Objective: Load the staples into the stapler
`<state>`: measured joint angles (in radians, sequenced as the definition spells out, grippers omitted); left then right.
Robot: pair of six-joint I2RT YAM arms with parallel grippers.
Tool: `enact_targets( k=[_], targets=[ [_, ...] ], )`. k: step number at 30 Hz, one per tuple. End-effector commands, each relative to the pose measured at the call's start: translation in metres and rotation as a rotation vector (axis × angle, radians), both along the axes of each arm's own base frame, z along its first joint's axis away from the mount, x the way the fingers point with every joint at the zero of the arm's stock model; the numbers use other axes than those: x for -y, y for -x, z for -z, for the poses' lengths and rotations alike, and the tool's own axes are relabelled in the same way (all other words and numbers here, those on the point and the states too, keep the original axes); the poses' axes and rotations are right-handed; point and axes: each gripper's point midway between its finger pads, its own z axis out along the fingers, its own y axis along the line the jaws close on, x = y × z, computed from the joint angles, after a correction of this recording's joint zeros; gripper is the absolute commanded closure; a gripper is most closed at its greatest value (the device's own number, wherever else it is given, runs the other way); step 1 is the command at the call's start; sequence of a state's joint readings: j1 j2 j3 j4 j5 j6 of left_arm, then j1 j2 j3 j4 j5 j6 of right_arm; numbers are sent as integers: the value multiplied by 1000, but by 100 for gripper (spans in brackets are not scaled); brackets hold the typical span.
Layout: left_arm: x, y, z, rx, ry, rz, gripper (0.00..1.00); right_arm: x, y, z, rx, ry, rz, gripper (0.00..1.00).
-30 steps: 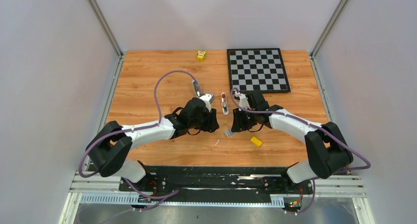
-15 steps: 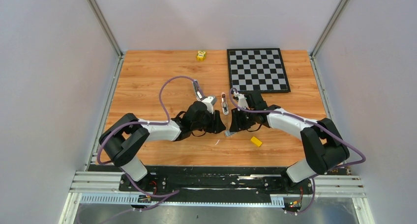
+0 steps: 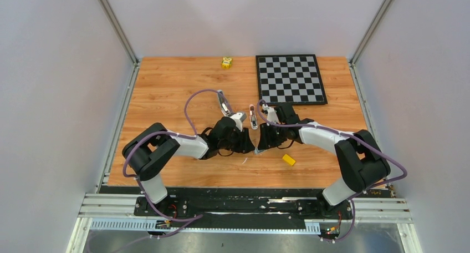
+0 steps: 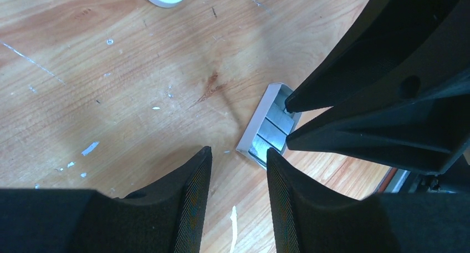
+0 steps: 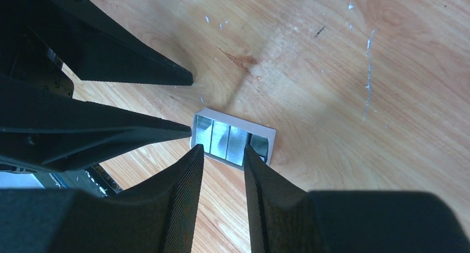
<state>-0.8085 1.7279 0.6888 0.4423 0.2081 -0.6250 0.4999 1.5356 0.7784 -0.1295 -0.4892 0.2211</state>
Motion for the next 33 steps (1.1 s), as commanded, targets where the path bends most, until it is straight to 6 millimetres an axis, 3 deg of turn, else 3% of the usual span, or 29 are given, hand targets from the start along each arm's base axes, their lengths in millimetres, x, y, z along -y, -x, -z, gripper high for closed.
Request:
enact_targets(
  k=[1, 13, 24, 33],
  targets=[
    [9, -4, -3, 20, 21, 16, 57, 5, 0, 7, -18, 9, 9, 63],
    [14, 0, 8, -5, 22, 44, 61, 4, 0, 10, -26, 14, 1, 62],
    [12, 5, 19, -37, 5, 53, 71, -1, -2, 1, 4, -24, -7, 64],
    [12, 6, 21, -43, -3, 55, 72, -5, -6, -18, 53, -66, -5, 66]
  ],
)
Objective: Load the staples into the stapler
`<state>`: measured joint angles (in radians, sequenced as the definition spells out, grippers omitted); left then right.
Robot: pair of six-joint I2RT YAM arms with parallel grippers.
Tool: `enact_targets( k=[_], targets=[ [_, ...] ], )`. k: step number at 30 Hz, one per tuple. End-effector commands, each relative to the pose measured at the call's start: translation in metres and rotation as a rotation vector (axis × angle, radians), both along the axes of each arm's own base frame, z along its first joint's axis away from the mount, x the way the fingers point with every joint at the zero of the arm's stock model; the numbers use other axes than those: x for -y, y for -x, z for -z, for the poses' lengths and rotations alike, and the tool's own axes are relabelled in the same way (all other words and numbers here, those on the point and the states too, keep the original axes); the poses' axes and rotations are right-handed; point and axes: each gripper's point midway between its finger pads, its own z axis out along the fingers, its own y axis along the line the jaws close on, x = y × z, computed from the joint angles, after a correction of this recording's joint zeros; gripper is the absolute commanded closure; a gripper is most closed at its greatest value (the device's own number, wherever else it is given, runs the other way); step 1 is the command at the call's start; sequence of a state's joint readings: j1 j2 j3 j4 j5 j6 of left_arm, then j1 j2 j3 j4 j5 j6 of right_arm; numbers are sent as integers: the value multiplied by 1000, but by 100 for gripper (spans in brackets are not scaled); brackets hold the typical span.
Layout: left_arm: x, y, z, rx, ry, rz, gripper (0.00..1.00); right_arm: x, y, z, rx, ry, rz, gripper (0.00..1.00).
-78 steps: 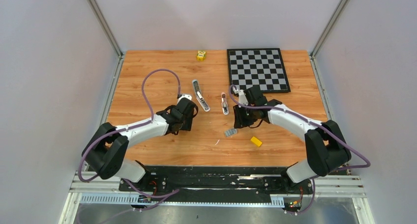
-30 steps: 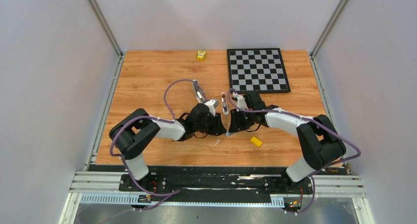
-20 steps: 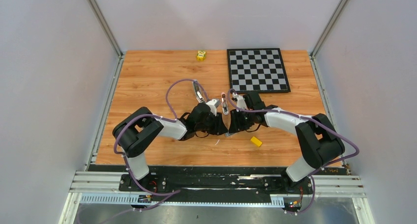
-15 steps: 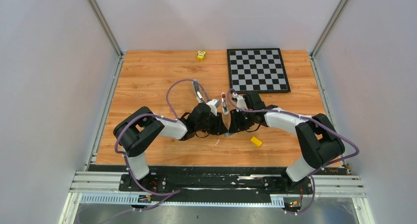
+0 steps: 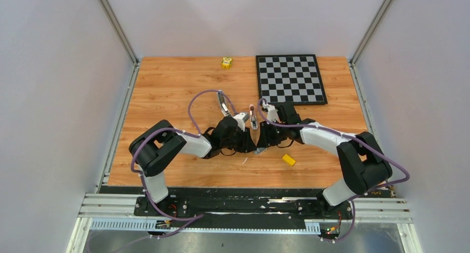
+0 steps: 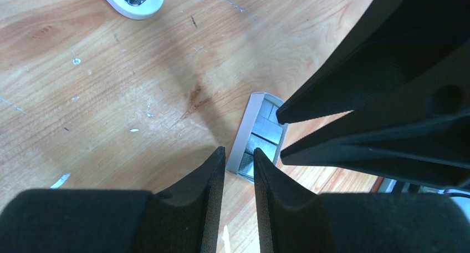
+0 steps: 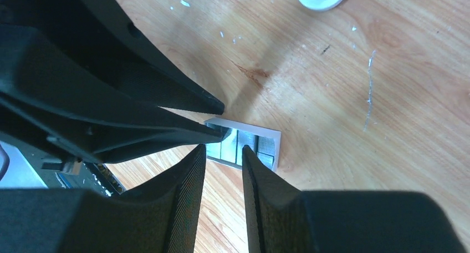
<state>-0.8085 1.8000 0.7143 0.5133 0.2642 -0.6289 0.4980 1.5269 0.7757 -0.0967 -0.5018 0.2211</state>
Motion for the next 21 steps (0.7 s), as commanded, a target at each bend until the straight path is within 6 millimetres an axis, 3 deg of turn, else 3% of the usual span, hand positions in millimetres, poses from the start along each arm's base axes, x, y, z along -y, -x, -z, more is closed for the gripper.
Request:
enact_targets(
  k=[1, 12, 21],
  targets=[
    [-3, 7, 15, -32, -45, 12, 72, -1, -1, -14, 26, -39, 3, 67],
    [-4, 7, 14, -22, -53, 14, 72, 14, -6, -1, 49, 98, 33, 72],
    [-5, 7, 16, -20, -65, 20, 73, 3, -5, 6, 24, 76, 5, 72]
  ],
)
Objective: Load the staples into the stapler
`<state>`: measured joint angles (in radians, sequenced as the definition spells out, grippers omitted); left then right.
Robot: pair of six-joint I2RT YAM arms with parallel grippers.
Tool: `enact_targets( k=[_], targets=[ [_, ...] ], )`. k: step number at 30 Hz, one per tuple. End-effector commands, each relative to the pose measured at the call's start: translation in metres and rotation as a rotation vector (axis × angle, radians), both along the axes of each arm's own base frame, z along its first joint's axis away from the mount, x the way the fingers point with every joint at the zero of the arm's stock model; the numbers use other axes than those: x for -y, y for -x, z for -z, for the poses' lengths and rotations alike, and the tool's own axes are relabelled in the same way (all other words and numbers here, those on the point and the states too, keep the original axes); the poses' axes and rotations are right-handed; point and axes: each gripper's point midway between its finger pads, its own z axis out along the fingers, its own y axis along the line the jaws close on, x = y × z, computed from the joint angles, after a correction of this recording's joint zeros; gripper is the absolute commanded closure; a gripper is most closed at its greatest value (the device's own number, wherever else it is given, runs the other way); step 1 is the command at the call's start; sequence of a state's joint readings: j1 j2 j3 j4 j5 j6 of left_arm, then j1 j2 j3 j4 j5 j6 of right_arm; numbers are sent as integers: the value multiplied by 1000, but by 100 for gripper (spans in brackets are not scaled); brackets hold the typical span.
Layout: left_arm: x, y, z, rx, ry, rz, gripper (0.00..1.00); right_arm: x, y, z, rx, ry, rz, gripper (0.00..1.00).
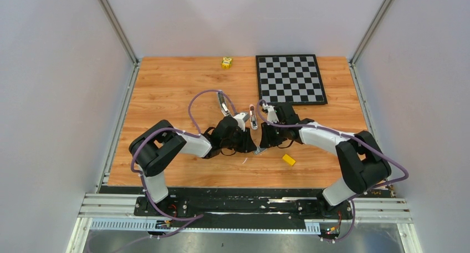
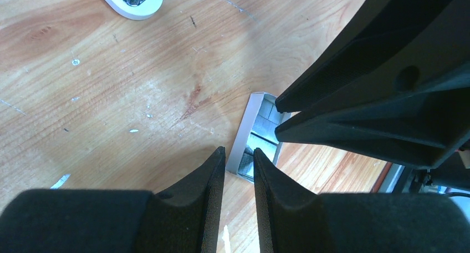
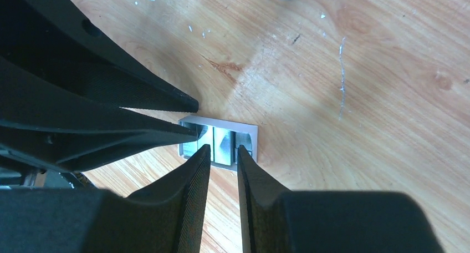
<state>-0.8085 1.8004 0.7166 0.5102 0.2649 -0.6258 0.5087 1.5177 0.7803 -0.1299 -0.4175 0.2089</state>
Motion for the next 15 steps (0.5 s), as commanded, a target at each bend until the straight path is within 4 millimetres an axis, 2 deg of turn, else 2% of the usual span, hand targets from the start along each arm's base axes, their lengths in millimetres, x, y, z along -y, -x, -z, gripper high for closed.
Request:
enact_targets(
  k=[1, 15],
  targets=[
    [-5, 7, 16, -20, -64, 18, 73, -8, -1, 2, -1, 0, -28, 72],
    [-3, 5, 16, -19, -69, 22, 73, -16, 2, 11, -43, -28, -60, 73]
  ],
)
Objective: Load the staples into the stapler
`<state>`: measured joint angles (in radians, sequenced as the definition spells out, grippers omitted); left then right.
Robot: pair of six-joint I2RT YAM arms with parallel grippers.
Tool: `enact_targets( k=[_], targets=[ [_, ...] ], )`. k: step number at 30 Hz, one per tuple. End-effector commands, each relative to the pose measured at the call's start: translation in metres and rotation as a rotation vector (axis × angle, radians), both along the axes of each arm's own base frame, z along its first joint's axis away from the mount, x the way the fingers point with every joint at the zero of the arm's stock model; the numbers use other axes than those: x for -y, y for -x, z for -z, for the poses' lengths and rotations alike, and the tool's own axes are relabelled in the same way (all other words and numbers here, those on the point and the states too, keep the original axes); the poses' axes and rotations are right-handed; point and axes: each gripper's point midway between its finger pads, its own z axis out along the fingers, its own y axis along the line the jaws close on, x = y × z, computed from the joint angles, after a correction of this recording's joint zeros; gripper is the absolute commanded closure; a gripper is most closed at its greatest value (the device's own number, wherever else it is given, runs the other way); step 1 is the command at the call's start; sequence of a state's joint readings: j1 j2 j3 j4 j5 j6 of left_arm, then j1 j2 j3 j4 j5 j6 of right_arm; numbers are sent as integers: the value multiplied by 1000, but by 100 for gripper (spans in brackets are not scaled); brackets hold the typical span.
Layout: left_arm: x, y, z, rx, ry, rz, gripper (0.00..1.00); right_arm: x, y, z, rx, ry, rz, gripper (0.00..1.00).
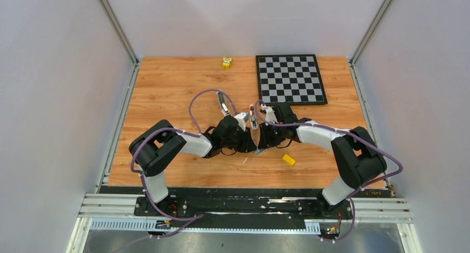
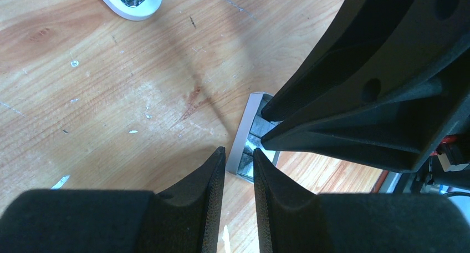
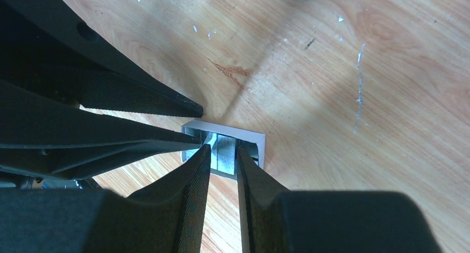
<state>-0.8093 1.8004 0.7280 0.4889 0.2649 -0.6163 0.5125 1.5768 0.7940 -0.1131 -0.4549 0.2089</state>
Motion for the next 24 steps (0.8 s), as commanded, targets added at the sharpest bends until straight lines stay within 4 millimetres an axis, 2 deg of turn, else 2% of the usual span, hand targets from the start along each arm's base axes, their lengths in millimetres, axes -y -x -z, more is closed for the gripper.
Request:
enact_targets(
  k=[1, 12, 24],
  targets=[
    [-4, 6, 17, -20, -58, 15, 73, -10, 0, 0, -3, -21, -35, 73],
    [-4, 6, 19, -22, -63, 15, 73, -16, -2, -27, 47, -84, -40, 73],
    [-5, 7, 19, -19, -65, 15, 73, -2, -5, -22, 82, -4, -11, 76]
  ],
)
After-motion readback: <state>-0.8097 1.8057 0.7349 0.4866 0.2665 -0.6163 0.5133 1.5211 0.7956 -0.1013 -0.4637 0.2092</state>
